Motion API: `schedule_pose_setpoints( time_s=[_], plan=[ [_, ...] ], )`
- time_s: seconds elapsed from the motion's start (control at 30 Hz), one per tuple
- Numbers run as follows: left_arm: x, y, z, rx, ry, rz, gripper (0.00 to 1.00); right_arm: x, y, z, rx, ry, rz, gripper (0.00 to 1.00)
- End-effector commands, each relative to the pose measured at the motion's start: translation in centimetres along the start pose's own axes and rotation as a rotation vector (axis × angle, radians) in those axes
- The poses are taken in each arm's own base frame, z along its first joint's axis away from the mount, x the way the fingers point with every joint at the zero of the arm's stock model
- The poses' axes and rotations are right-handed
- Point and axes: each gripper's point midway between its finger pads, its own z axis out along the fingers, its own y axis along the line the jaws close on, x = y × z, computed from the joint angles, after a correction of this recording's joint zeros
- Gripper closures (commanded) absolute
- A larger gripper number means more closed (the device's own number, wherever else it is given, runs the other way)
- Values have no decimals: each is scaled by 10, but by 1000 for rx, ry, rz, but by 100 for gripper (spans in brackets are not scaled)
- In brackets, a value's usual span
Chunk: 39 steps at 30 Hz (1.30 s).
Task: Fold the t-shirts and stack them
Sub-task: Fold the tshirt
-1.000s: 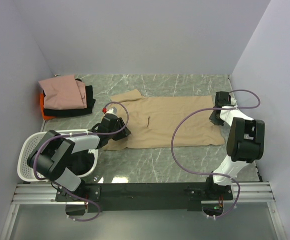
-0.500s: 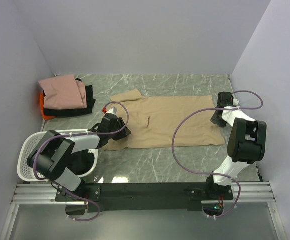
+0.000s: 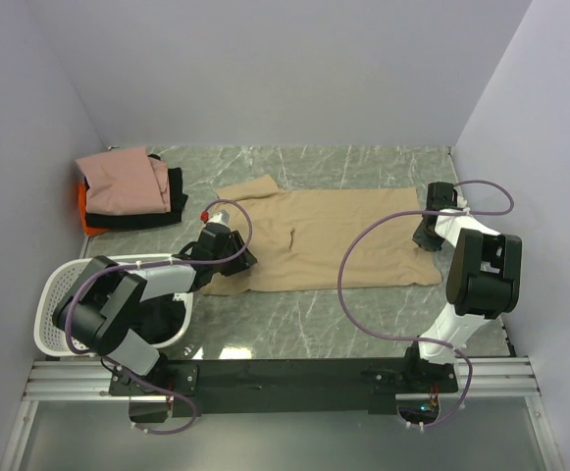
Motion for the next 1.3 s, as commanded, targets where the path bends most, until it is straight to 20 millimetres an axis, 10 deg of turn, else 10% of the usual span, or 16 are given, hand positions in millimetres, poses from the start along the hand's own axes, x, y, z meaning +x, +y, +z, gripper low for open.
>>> schedule_pose_setpoints(
  time_s=[0.0,0.17,0.27,1.27],
  plan=[
    [8,11,-4,-28,27,21,54,6,-2,6,2,19,-2,69],
    [8,10,-5,-23,26,20,53,7,-1,6,-3,22,-4,78],
    [7,11,-5,-25,23,18,54,6,-2,5,0,18,-6,100],
    [8,15,-7,-36,25,20,53,-43,-8,-6,89,-80,-13,100]
  ],
)
